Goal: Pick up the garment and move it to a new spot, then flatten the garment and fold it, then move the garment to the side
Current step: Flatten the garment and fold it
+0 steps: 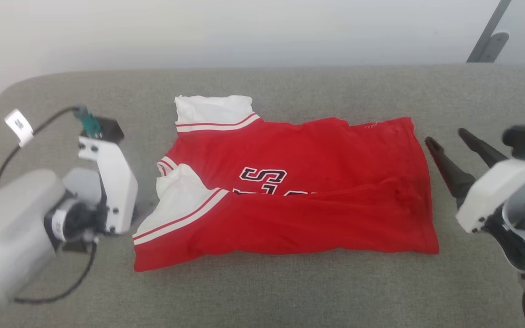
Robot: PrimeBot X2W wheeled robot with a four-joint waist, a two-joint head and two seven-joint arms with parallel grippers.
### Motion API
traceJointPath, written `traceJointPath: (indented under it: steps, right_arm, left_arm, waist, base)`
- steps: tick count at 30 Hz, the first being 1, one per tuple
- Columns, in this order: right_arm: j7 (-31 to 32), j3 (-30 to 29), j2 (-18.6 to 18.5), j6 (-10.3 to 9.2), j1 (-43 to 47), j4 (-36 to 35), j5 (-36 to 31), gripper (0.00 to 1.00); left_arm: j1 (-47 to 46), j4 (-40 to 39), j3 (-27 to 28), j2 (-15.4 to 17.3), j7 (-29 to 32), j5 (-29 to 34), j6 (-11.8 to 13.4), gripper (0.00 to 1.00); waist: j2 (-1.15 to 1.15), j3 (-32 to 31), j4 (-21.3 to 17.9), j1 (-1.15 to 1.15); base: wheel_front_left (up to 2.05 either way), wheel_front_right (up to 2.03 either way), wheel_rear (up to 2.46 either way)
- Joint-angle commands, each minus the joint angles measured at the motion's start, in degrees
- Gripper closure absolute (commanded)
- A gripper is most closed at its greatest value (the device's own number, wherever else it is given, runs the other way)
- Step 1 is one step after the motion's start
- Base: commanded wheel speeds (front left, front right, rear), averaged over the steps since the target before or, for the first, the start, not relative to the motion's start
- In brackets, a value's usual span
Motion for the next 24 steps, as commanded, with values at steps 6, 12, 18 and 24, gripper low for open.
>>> traceJointPath:
  steps: [6,12,18,24]
  right_arm:
    - [-1.2,-8.3,4.2,0.01,5.4,-4.5,-5.9,0.0]
    - [0.2,-13.1,8.7,0.01,9.2,-10.3,-9.6,0.0]
    - [1.8,-14.9,11.5,0.01,11.6,-14.1,-11.1,0.0]
    - [3.5,-15.1,12.3,0.01,12.7,-15.8,-11.3,0.0]
  left_arm:
    - [5.0,-9.9,-0.6,3.6,2.7,-2.1,7.5,0.0]
    - [8.8,-13.4,-0.5,5.3,0.8,-2.9,11.0,0.0]
    - [11.6,-8.0,0.3,4.3,-2.4,-4.3,10.0,0.0]
    - [13.1,-0.8,1.1,2.4,-3.8,-5.6,7.7,0.0]
  waist:
    - [0.0,-0.9,0.0,0.0]
    - [0.0,0.1,-1.3,0.0]
    - [0.0,1.5,-3.2,0.0]
    - [0.0,2.4,-4.3,0.0]
  base:
    - [0.0,0.0,0.0]
    - [0.0,0.0,0.0]
    - [0.0,0.0,0.0]
    - [0.0,0.0,0.0]
